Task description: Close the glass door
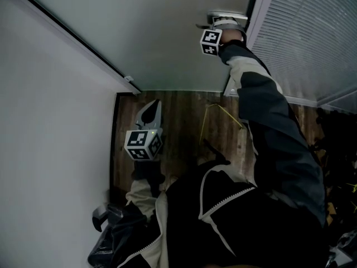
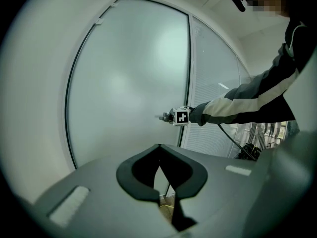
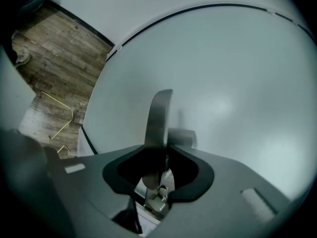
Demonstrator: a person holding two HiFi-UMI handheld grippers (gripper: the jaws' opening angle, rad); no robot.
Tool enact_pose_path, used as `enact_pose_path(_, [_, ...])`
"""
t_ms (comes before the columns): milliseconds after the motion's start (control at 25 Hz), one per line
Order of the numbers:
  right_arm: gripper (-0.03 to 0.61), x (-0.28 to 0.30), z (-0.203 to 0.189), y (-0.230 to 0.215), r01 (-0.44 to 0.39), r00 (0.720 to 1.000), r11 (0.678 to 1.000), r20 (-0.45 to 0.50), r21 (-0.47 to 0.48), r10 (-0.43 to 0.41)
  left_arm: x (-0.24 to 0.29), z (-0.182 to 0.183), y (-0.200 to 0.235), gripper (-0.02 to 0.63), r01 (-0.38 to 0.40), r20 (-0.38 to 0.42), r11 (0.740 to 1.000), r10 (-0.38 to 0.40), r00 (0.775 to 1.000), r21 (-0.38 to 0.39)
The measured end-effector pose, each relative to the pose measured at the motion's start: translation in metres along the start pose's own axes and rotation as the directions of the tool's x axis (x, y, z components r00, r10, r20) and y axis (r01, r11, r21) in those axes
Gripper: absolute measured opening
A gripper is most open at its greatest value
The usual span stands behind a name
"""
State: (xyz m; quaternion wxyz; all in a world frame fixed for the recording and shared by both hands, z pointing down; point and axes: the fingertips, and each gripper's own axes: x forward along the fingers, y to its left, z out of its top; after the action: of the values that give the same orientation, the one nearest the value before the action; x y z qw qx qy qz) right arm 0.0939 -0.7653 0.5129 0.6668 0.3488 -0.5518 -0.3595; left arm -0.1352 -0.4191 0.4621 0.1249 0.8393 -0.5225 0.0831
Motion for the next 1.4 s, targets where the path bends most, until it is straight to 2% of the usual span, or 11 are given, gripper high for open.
enact_pose_path(520, [0.126, 0.002, -0.002, -0.004, -0.005, 1.0, 1.0, 0.02, 0.024, 0.004, 0.004, -0.002, 0.004, 0.003, -0.005, -0.009, 1.0, 0.005, 1.0, -0.018])
enact_pose_path(680, [0.235, -0.008, 0.004, -0.007, -0.069, 0.995, 0.981, 0.081, 0.18, 0.055, 0.006, -0.002, 0.006, 0.003, 0.008, -0.005, 1.0, -0.008, 1.0, -0.025])
enact_pose_path(840, [0.255, -0.051, 0.009, -0.018, -0.036, 0.983, 0.937, 0.18, 0.347, -0.029, 0.007, 0.001, 0.005, 0.003, 0.027, 0.02, 0.999, -0.027, 0.999, -0.03])
enact_pose_path(920, [0.255, -0.083, 0.009, -0.023, -0.048, 0.966, 0.872, 0.245, 0.486, -0.083, 0.008, 0.006, 0.006, 0.003, 0.041, 0.042, 0.999, -0.04, 0.998, -0.031])
enact_pose_path(960, [0.255, -0.102, 0.01, -0.023, -0.084, 0.951, 0.814, 0.289, 0.575, -0.106, 0.008, 0.009, 0.006, 0.003, 0.047, 0.053, 0.998, -0.045, 0.998, -0.033])
enact_pose_path(1000, [0.255, -0.123, 0.011, -0.021, -0.14, 0.931, 0.735, 0.342, 0.663, -0.131, 0.007, 0.013, 0.007, 0.003, 0.051, 0.063, 0.998, -0.049, 0.997, -0.035])
enact_pose_path(1080, [0.244, -0.168, 0.018, -0.013, -0.287, 0.874, 0.549, 0.449, 0.785, -0.186, 0.007, 0.021, 0.01, 0.003, 0.058, 0.084, 0.998, -0.055, 0.995, -0.034])
enact_pose_path(1120, [0.213, -0.191, 0.022, -0.008, -0.351, 0.844, 0.468, 0.491, 0.811, -0.217, 0.008, 0.026, 0.011, 0.003, 0.064, 0.096, 0.997, -0.061, 0.994, -0.032])
enact_pose_path(1200, [0.168, -0.235, 0.028, 0.002, -0.442, 0.792, 0.349, 0.543, 0.826, -0.28, 0.01, 0.038, 0.012, 0.003, 0.082, 0.123, 0.996, -0.078, 0.989, -0.032])
enact_pose_path(1280, [0.078, -0.277, 0.034, 0.014, -0.508, 0.756, 0.259, 0.569, 0.822, -0.324, 0.007, 0.048, 0.01, 0.003, 0.094, 0.144, 0.995, -0.087, 0.986, -0.038])
enact_pose_path(1400, [0.006, -0.327, 0.043, 0.032, -0.569, 0.729, 0.141, 0.576, 0.81, -0.369, 0.001, 0.061, 0.009, 0.003, 0.095, 0.162, 0.995, -0.09, 0.983, -0.029])
